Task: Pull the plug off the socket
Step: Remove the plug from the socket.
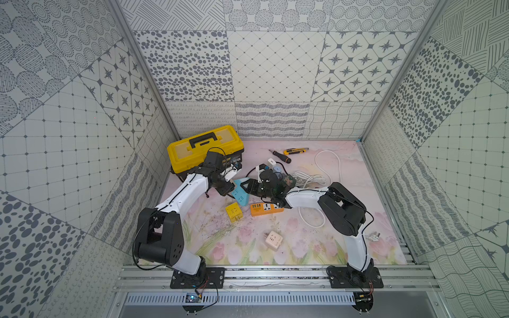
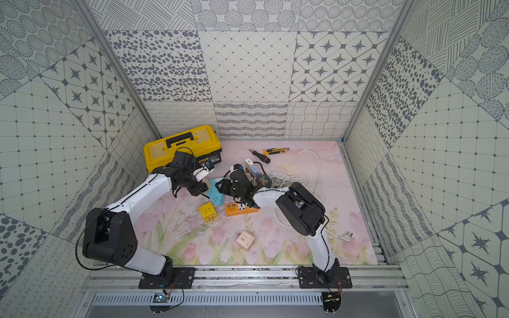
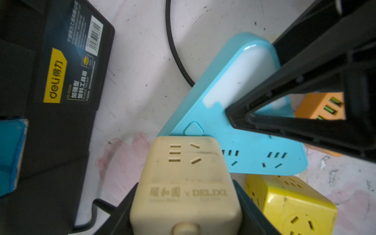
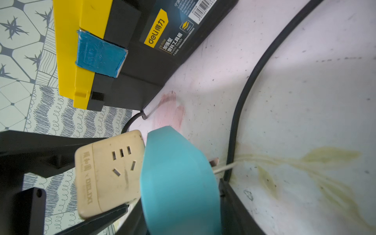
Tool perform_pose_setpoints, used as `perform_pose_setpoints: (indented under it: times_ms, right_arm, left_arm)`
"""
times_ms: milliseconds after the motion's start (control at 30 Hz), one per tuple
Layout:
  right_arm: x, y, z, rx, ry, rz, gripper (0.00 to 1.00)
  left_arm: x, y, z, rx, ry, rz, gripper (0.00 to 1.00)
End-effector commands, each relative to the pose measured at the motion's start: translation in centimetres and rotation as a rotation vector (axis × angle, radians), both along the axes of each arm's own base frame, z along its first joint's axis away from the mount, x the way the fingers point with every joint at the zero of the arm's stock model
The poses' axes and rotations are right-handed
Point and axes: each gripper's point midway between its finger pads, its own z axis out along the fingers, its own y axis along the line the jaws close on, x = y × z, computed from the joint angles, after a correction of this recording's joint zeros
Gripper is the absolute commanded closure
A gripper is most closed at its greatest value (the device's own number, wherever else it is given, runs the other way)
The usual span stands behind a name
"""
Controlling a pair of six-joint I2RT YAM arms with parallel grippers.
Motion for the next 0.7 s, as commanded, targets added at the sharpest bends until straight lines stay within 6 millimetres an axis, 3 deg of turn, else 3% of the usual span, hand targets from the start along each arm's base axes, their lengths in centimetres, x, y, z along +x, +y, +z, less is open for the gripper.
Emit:
perform_pose_setpoints:
  times_ms: [0, 33, 133, 200, 300, 367, 433, 500, 600, 667]
  right_arm:
    - [0.7, -8.6, -11.7, -0.391, 0.149, -0.22, 1.0]
    - [0.7, -8.8, -11.7, -0.395, 0.149, -0.228, 1.0]
    - [1.0, -9.0, -11.6, -0.404, 0.162, -0.246, 1.0]
    - [1.3, -8.9, -11.3, -0.401, 0.16, -0.247, 1.0]
    - [1.4, -9.0, -11.3, -0.414, 0.162, -0.256, 1.0]
    - [1.3, -9.3, -11.5, -0.421, 0.161, -0.262, 1.0]
    - [1.4, -9.3, -11.4, -0.409, 0.15, -0.258, 1.0]
    - [1.3, -9.0, -11.4, -0.404, 0.149, -0.247, 1.0]
    - [1.4, -8.8, -11.3, -0.395, 0.148, -0.244, 1.0]
    - [1.4, -8.9, -11.1, -0.4, 0.146, -0.244, 1.0]
  left_arm:
    - [-3.2, -7.5, 6.9, -0.686, 0.142, -0.136, 1.0]
    - [-3.5, -7.8, 6.5, -0.623, 0.125, -0.16, 1.0]
    - [-6.4, -8.8, 1.9, -0.198, 0.14, -0.378, 1.0]
    - [-6.7, -8.8, 0.6, -0.119, 0.154, -0.407, 1.0]
    - [-5.7, -8.8, 1.8, -0.215, 0.16, -0.324, 1.0]
    - [-4.8, -9.0, 4.8, -0.467, 0.179, -0.249, 1.0]
    - [-4.0, -8.8, 6.6, -0.581, 0.144, -0.214, 1.0]
    - [-4.2, -8.7, 6.4, -0.54, 0.102, -0.229, 1.0]
    - [-5.3, -8.3, 4.2, -0.359, 0.068, -0.296, 1.0]
    - [-6.1, -7.9, 4.1, -0.352, 0.08, -0.309, 1.0]
